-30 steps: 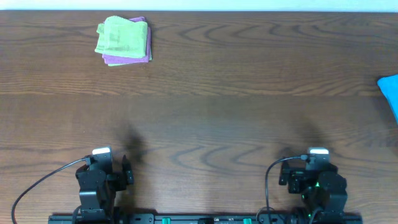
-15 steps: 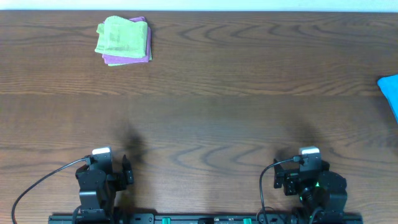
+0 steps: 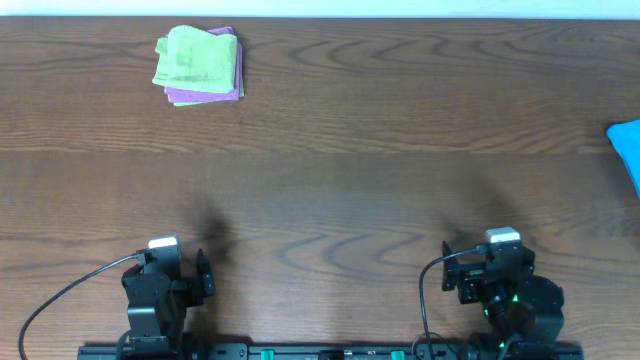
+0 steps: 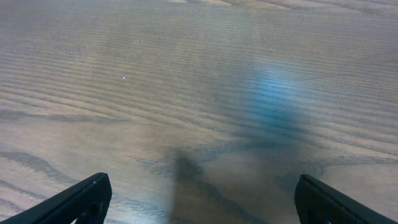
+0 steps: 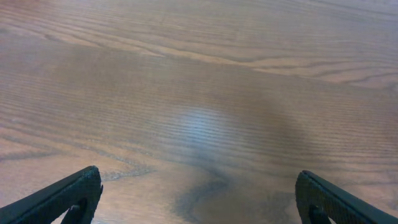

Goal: Fold the cloth

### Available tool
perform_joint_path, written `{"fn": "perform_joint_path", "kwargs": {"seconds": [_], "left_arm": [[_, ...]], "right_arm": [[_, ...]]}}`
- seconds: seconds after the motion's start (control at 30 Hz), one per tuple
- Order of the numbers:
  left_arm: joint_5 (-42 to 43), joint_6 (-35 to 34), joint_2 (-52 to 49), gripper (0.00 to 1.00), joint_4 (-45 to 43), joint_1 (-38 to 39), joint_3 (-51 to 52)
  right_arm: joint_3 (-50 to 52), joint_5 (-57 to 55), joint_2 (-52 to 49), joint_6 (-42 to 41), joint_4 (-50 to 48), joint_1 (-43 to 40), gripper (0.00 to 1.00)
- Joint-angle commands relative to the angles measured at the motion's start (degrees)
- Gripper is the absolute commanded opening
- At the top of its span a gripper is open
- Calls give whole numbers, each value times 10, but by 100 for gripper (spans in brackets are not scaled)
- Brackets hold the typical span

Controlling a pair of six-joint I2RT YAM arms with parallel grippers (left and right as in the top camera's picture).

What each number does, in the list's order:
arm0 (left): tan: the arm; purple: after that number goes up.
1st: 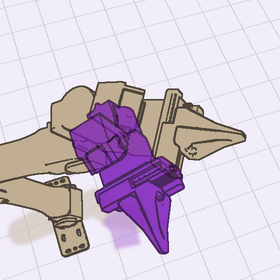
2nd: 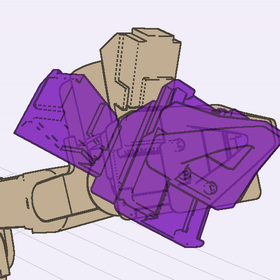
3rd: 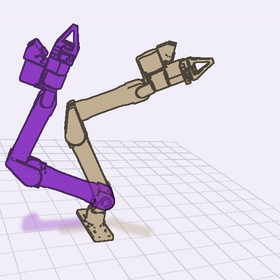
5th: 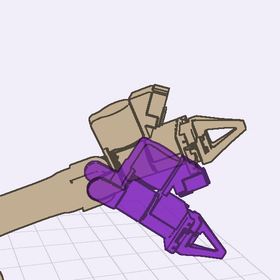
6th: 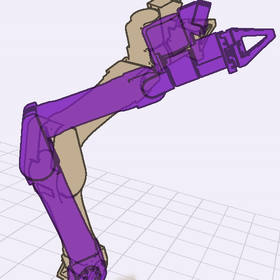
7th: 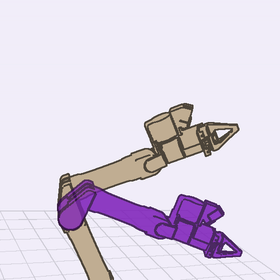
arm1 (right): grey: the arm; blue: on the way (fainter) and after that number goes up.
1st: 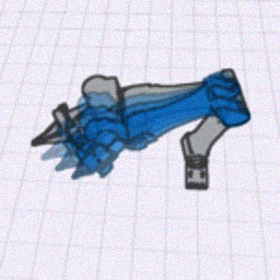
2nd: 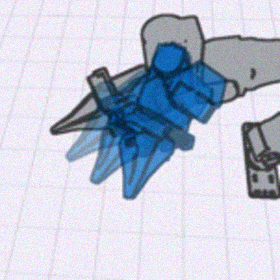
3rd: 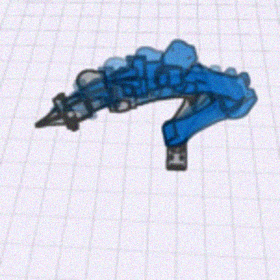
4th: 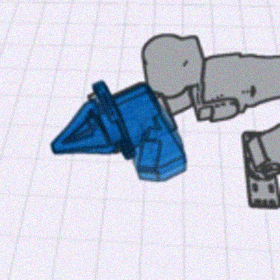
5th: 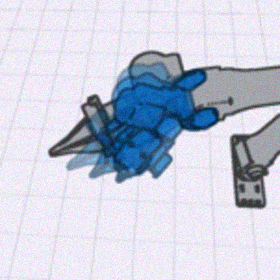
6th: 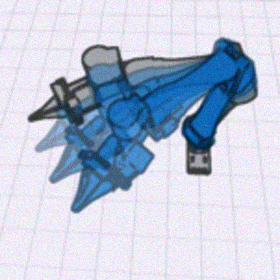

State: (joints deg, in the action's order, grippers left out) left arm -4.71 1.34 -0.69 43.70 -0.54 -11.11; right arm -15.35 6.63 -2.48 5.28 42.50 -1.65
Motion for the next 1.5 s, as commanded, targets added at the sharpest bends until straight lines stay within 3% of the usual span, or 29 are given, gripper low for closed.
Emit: {"fn": "perform_joint_path", "kwargs": {"seconds": [0.0,0.37,0.47,0.67,0.8,1.03,1.27,1.37,1.47], "left_arm": [[3,4,4,95,11,2,12],[3,4,4,95,11,2,12],[3,4,4,95,11,2,12],[3,4,4,95,11,2,12],[3,4,4,95,11,2,12],[3,4,4,95,11,2,12],[3,4,4,95,11,2,12],[3,4,4,95,11,2,12],[3,4,4,95,11,2,12]], "right_arm": [[2,5,3,7,1,-2,99],[2,4,3,-6,0,-2,99],[1,-28,3,-55,-13,-2,99],[-13,-201,3,-183,-19,-2,99],[-30,-196,-12,-233,-4,-2,99],[-100,-141,-104,-249,21,-2,99],[-249,-146,-267,-253,88,-2,99],[-283,-173,-302,-330,91,-3,99],[-295,-264,-309,-492,167,-20,99]]}}
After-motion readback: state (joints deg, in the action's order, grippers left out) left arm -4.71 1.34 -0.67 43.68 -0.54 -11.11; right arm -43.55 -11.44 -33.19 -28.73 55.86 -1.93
